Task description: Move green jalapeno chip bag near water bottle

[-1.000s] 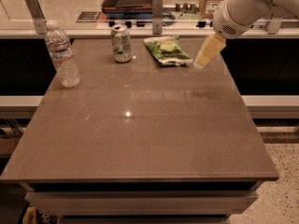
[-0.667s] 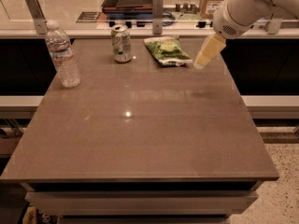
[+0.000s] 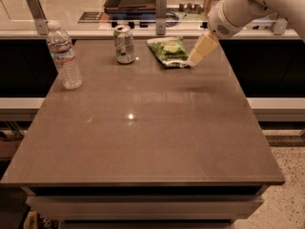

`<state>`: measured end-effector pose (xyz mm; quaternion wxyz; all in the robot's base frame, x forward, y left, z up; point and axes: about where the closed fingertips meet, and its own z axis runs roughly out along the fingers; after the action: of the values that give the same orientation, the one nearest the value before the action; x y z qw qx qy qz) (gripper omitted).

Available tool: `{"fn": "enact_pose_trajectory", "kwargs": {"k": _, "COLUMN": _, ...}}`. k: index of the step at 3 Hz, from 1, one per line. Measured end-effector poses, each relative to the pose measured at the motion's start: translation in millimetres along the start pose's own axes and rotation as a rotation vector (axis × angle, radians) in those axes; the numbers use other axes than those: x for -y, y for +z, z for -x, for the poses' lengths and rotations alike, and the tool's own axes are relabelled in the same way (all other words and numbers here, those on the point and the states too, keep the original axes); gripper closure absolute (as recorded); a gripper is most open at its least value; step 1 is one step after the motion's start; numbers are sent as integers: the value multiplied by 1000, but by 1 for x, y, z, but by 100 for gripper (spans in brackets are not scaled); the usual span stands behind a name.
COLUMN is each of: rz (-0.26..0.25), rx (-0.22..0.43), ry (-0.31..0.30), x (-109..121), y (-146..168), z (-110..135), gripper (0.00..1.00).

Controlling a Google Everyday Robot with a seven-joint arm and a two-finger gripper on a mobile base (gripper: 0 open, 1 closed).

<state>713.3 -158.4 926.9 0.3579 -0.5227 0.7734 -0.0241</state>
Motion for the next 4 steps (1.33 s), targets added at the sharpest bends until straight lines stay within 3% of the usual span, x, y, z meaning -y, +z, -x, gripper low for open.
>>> {"fn": "enact_pose_trajectory", "kwargs": {"k": 2, "rz": 94, "rx": 59, "ry": 83, "x": -21, "y": 47, "z": 13, "gripper": 0}}
{"fn": "enact_pose_trajectory", "kwargs": {"k": 3, "rz": 101, "rx": 68, "ry": 125, "x": -27, "y": 70, "z": 10, "gripper": 0}}
{"fn": "enact_pose_trajectory", "kwargs": {"k": 4, "rz": 54, "rx": 57, "ry": 174, "x": -21, "y": 92, "z": 3, "gripper": 0}}
